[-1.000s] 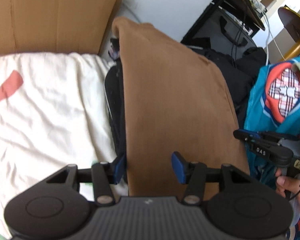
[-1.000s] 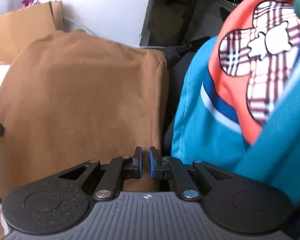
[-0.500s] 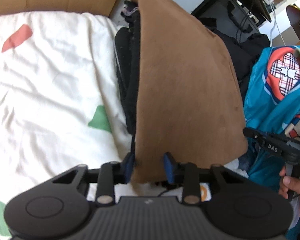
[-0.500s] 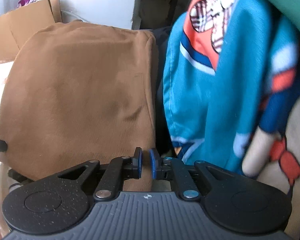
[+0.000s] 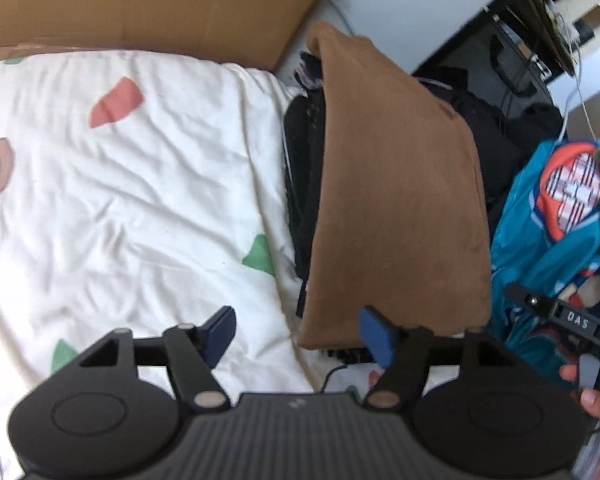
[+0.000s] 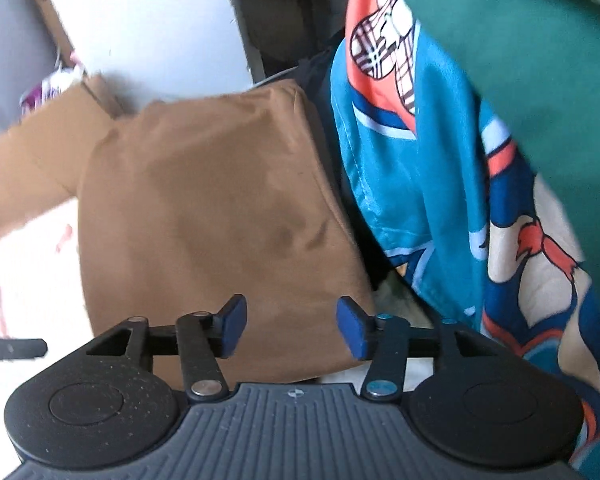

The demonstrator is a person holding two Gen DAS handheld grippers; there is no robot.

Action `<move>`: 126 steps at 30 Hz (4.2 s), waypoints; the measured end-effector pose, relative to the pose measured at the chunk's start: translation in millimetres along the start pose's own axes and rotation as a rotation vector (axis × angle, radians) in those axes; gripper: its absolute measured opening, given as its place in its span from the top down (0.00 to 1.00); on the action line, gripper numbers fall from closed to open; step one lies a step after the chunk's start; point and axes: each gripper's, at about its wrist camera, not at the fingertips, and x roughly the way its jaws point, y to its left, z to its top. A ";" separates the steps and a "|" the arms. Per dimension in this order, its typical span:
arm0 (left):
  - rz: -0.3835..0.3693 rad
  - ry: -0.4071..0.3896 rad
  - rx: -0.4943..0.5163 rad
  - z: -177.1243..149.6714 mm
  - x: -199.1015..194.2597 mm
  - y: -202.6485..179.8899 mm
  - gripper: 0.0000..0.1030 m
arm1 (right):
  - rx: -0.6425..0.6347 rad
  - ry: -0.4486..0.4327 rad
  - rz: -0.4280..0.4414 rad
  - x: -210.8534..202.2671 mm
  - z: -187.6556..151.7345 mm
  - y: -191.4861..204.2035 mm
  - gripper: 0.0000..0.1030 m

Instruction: Fold clothes

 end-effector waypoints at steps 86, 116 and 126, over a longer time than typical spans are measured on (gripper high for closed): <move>0.414 -0.474 -0.143 -128.9 -515.0 60.5 0.00 | -0.250 0.098 0.320 -318.5 47.7 285.7 0.02; 0.610 -0.311 -0.259 -155.5 -447.9 34.2 0.00 | -0.516 0.190 0.272 -326.3 -30.5 349.9 0.02; 0.594 -0.290 -0.252 -156.2 -443.9 36.3 0.01 | -0.507 0.243 0.286 -321.7 -36.6 345.6 0.02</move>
